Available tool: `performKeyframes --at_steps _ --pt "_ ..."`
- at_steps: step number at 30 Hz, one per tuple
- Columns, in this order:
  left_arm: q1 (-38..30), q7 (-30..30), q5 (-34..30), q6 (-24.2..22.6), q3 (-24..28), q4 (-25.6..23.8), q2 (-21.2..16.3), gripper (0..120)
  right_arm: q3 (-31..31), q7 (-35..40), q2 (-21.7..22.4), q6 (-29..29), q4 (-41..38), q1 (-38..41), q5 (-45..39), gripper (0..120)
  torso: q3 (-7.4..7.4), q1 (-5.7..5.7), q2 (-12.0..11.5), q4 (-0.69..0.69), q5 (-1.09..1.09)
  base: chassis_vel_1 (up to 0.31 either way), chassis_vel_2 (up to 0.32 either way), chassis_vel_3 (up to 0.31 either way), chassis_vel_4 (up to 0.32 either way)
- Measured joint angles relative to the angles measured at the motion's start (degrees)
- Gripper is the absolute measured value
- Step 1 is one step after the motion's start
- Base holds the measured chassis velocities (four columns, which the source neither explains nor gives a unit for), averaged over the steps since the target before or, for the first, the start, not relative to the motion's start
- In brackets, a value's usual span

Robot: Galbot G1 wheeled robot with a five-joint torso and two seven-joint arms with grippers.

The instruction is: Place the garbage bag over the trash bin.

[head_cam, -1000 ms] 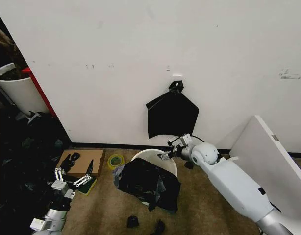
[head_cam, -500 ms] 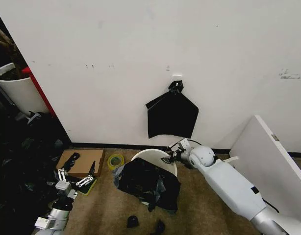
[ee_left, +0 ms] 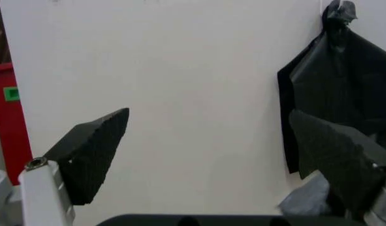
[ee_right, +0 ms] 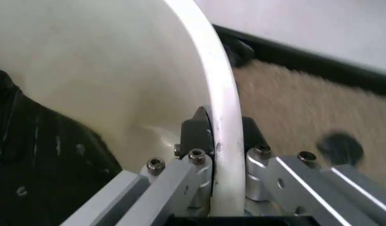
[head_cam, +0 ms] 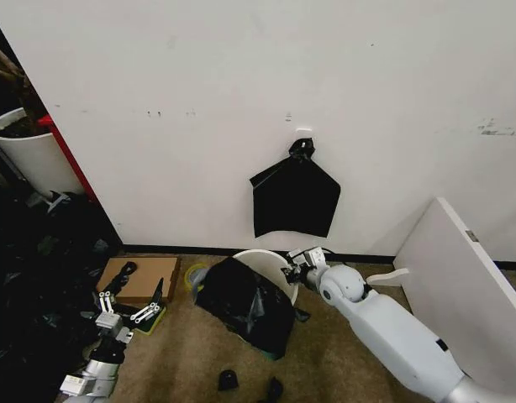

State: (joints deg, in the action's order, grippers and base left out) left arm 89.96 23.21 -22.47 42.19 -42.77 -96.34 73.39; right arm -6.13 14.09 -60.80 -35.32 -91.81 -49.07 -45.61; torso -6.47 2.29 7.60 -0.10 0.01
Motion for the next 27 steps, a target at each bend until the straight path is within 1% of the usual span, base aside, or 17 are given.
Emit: performKeyframes --at_steps 1,2,3,4,5,6,7,8,11,14,16,19,22,27 --pt "0.0 0.0 0.0 0.0 0.0 0.0 0.0 100 0.0 0.0 0.0 0.0 0.0 0.0 0.0 1 0.0 0.0 0.0 0.0 0.0 0.0 0.0 0.0 0.0" --pt "0.0 -0.1 0.0 0.1 0.1 0.0 0.0 100 0.8 4.2 0.7 0.9 -2.4 -2.3 -3.0 1 0.0 0.0 0.0 0.02 0.01 0.0 0.0 0.0 0.0" --pt "0.0 -0.2 0.1 0.1 0.2 0.0 0.0 100 1.3 7.0 1.1 1.5 -4.0 -3.8 -4.8 1 0.0 0.0 0.0 -0.01 0.02 0.0 0.0 0.0 0.0" --pt "0.0 -0.2 0.1 0.1 0.3 0.0 0.0 100 1.7 9.7 1.5 2.1 -5.8 -5.3 -6.6 1 0.0 0.0 0.0 0.0 0.02 0.0 0.0 0.0 0.0" --pt "0.0 -0.3 0.2 0.1 0.6 0.0 0.1 100 2.3 14.1 1.9 3.3 -8.5 -7.6 -9.2 1 0.0 0.0 0.0 -0.02 0.02 0.0 0.0 0.0 0.0" --pt "-0.1 -0.3 0.3 0.1 1.0 -0.2 0.2 100 3.1 19.8 2.0 5.3 -12.3 -10.6 -12.2 1 0.0 0.0 0.0 0.0 0.04 0.0 0.0 0.0 0.0" --pt "-0.1 -0.3 0.4 0.1 1.3 -0.4 0.2 100 3.4 23.2 1.9 6.6 -14.0 -12.1 -13.3 0 0.0 0.0 0.0 0.0 0.03 0.0 0.0 0.0 0.0" --pt "-0.1 -0.3 0.4 0.1 1.3 -0.4 0.2 100 3.4 23.2 1.9 6.6 -14.0 -12.1 -13.3 0 0.0 0.0 0.0 0.0 0.03 0.0 0.0 0.0 0.0" --pt "-0.4 -0.3 0.8 -0.2 2.5 -1.2 0.2 100 4.6 33.7 0.1 12.1 -18.2 -16.9 -15.1 0 0.0 0.0 0.0 0.01 0.03 0.0 0.0 0.0 0.0" --pt "-0.7 -0.3 1.2 -0.5 3.2 -1.7 0.3 100 5.3 40.7 -2.8 18.2 -19.4 -20.4 -15.2 0 0.0 0.0 0.0 0.0 0.02 0.0 0.0 0.0 0.0" --pt "-0.7 -0.3 1.3 -0.6 3.3 -1.8 0.4 100 5.4 41.3 -3.1 18.9 -19.4 -20.7 -15.3 0 0.0 0.0 0.0 0.0 0.01 0.0 0.0 0.0 0.0" --pt "-0.4 -0.2 1.6 -0.7 3.7 -2.6 0.6 100 7.0 44.4 -5.7 23.2 -18.8 -22.4 -15.6 0 0.0 0.0 0.0 0.02 0.01 0.0 0.0 0.0 0.0" --pt "0.3 -0.2 1.7 -0.7 3.5 -3.3 0.6 100 7.5 46.3 -6.5 25.4 -18.4 -22.7 -16.4 0 0.0 0.0 0.0 0.02 0.02 0.0 0.0 0.0 0.0" --pt "0.9 -0.2 1.7 -0.5 2.9 -3.6 0.6 100 7.4 47.1 -7.4 27.0 -17.9 -22.7 -16.4 0 0.0 0.0 0.0 0.01 0.02 0.0 0.0 0.0 0.0"
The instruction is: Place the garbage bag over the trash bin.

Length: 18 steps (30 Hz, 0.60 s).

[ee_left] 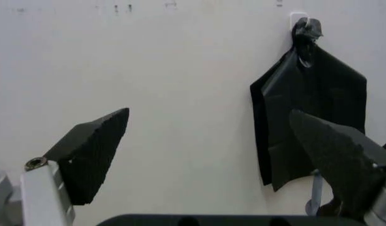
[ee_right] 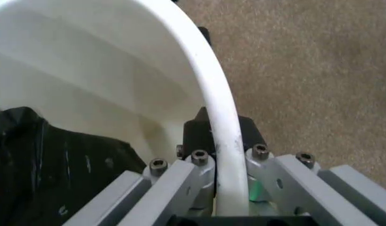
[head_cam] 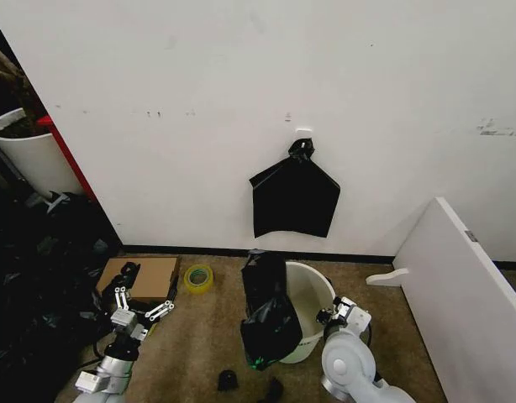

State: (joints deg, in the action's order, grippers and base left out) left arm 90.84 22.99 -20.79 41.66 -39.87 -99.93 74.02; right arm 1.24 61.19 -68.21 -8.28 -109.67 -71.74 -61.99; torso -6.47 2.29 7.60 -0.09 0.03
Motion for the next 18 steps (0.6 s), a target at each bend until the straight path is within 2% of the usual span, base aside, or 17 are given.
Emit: performKeyframes --at_steps 6,10,12,16,18 --pt "0.4 0.1 0.0 0.3 -0.2 -0.1 0.2 100 -0.7 -0.4 -0.3 -0.3 1.8 0.7 1.0 2 0.01 0.0 0.0 -0.01 0.02 0.0 0.0 0.0 0.0" --pt "0.5 0.2 0.2 0.3 -0.3 -0.2 0.4 100 -1.1 -0.4 0.8 -1.9 1.5 0.9 1.6 20 -0.01 0.0 0.0 0.0 -0.01 0.0 0.0 0.0 0.0" --pt "0.5 0.2 0.3 0.3 -0.3 -0.2 0.5 100 -1.3 -0.1 1.0 -2.3 0.8 0.8 1.7 23 -0.01 0.01 0.0 0.01 -0.03 0.0 0.0 0.0 0.0" --pt "0.8 0.2 0.6 0.4 -0.4 -0.2 0.7 100 -1.4 2.0 2.2 -3.4 -4.9 -0.4 3.3 40 -0.01 0.01 0.0 0.0 -0.02 0.0 0.0 0.0 0.0" --pt "1.0 0.2 0.9 0.4 -0.4 -0.2 0.8 100 -1.6 1.3 3.0 -3.3 -8.8 -1.5 9.7 50 -0.01 0.01 0.0 0.0 -0.01 0.0 0.0 0.0 0.0"
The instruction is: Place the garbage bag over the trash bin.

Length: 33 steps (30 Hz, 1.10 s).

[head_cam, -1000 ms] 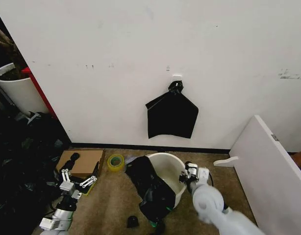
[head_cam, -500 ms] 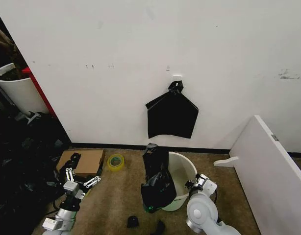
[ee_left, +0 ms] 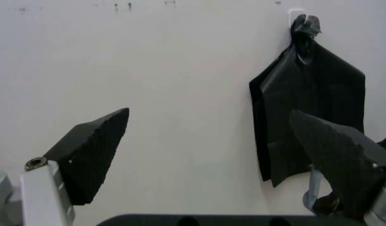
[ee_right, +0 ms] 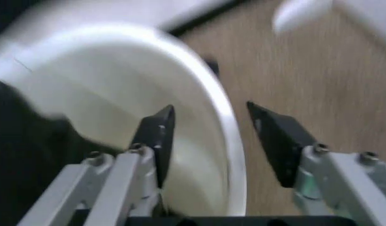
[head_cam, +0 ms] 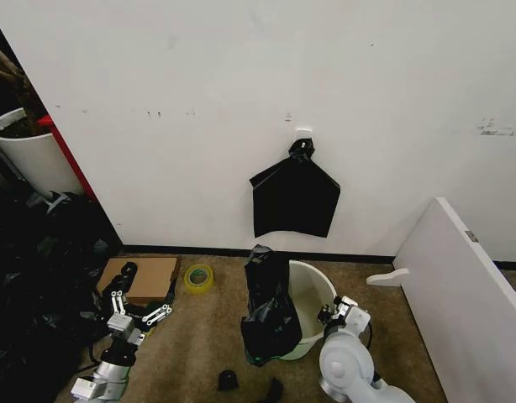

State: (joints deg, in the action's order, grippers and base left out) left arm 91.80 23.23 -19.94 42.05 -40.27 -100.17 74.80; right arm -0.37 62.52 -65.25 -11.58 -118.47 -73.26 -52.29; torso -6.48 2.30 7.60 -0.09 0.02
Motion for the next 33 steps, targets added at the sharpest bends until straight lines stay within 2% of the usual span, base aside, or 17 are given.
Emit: performKeyframes --at_steps 1,2,5,6,8,9,11,15,18,23,28,31,33 --pt "0.0 0.0 0.2 0.0 0.0 0.1 0.1 100 -0.2 -2.4 0.5 1.0 -1.3 -0.6 5.3 54 0.0 0.0 0.0 0.0 0.0 0.0 0.0 0.0 0.0" --pt "0.0 0.0 0.2 0.0 0.0 0.1 0.1 100 -0.2 -2.4 0.5 1.0 -1.3 -0.6 5.3 54 0.0 0.0 0.0 0.0 0.0 0.0 0.0 0.0 0.0" --pt "0.0 0.0 0.9 0.0 0.3 0.2 0.4 100 -0.9 -15.1 3.2 4.6 -4.7 -2.1 19.0 67 0.0 0.0 0.0 -0.01 0.0 0.0 0.0 0.0 0.0" --pt "0.0 0.0 1.1 0.0 0.4 0.2 0.5 100 -1.4 -18.0 4.1 4.5 -5.7 -2.2 20.5 71 0.0 0.0 0.0 -0.01 0.0 0.0 0.0 0.0 0.0" --pt "-0.1 0.0 1.6 -0.1 0.8 0.2 0.8 100 -2.8 -23.2 6.2 1.4 -8.1 -1.7 20.6 79 0.0 0.0 0.0 0.0 0.01 0.0 0.0 0.0 0.0" --pt "-0.1 0.0 1.6 -0.1 0.8 0.2 0.8 100 -2.8 -23.2 6.2 1.4 -8.1 -1.7 20.6 79 0.0 0.0 0.0 0.0 0.01 0.0 0.0 0.0 0.0" --pt "-0.1 -0.1 2.1 -0.1 1.2 0.2 1.1 100 -4.2 -27.2 7.9 -3.4 -9.8 -0.4 17.3 87 0.01 0.0 0.0 0.0 0.02 0.0 0.0 0.0 0.0" --pt "0.1 -0.2 2.3 -0.1 1.3 0.2 1.2 100 -6.7 -29.1 8.4 -9.1 -8.0 3.7 15.0 99 0.0 0.0 0.0 0.01 0.0 0.0 0.0 0.0 0.0" --pt "0.1 -0.3 2.3 0.1 1.0 0.5 1.0 100 -7.8 -29.5 8.0 -10.0 -6.5 5.6 14.9 100 0.0 0.0 0.0 0.0 0.0 0.0 0.0 0.0 0.0" --pt "0.0 -0.5 2.3 0.2 0.7 1.0 0.8 100 -9.6 -26.5 6.5 -12.1 -3.7 8.7 14.4 88 0.0 0.0 0.0 0.01 0.0 0.0 0.0 0.0 0.0" --pt "-0.1 -0.5 2.6 0.3 1.0 1.2 0.9 100 -8.6 -23.7 6.6 -12.8 -3.7 8.4 11.0 67 0.0 0.0 0.0 0.0 0.01 0.0 0.0 0.0 0.0" --pt "-0.3 -0.6 2.9 0.3 1.2 1.3 0.9 100 -8.1 -23.2 6.8 -13.2 -3.9 8.0 10.0 60 0.0 0.0 0.0 -0.01 0.01 0.0 0.0 0.0 0.0" --pt "-0.5 -0.8 3.2 0.3 1.5 1.3 1.0 100 -7.8 -23.1 7.0 -13.5 -3.9 7.7 9.7 52 0.0 0.0 0.0 -0.01 0.0 0.0 0.0 0.0 0.0"
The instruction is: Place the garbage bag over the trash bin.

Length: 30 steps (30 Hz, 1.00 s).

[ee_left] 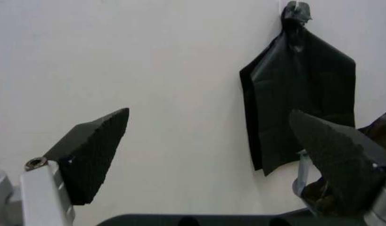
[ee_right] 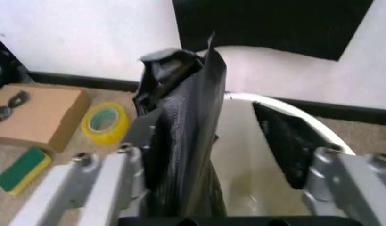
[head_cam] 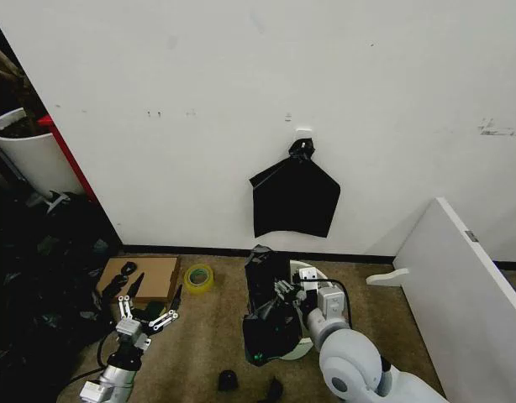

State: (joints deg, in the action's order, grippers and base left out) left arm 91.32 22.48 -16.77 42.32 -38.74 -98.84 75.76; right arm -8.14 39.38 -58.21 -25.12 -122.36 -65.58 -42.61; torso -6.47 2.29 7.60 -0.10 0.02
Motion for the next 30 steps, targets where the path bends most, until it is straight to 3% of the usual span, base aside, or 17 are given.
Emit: performKeyframes --at_steps 4,6,13,22,30 --pt "-0.4 -0.4 0.8 -0.4 1.0 -0.3 0.3 100 0.5 -0.5 0.6 -1.2 0.7 -0.8 0.3 34 0.0 -0.01 0.0 0.0 0.0 0.0 0.0 0.0 0.0" --pt "-0.4 -0.4 0.9 -0.4 1.0 -0.4 0.3 100 0.5 -0.6 0.6 -1.0 1.0 -1.0 0.5 30 0.0 -0.01 0.0 0.0 0.0 0.0 0.0 0.0 0.0" --pt "0.0 -0.5 0.9 -0.3 0.9 0.0 0.2 100 2.7 -3.5 1.1 4.3 3.4 -2.1 0.2 2 0.0 -0.01 0.0 0.01 0.0 0.0 0.0 0.0 0.0" --pt "-0.1 0.1 0.8 -0.9 4.0 0.5 0.3 100 5.2 -7.1 2.0 6.6 6.4 -4.0 -1.7 0 0.0 -0.01 0.0 0.0 0.0 0.0 0.0 0.0 0.0" --pt "-1.0 1.2 -1.4 -4.9 11.8 0.6 -0.2 100 7.8 -9.3 1.2 8.1 9.9 -5.8 -5.9 0 0.0 -0.01 0.0 0.01 -0.01 0.0 0.0 0.0 0.0"
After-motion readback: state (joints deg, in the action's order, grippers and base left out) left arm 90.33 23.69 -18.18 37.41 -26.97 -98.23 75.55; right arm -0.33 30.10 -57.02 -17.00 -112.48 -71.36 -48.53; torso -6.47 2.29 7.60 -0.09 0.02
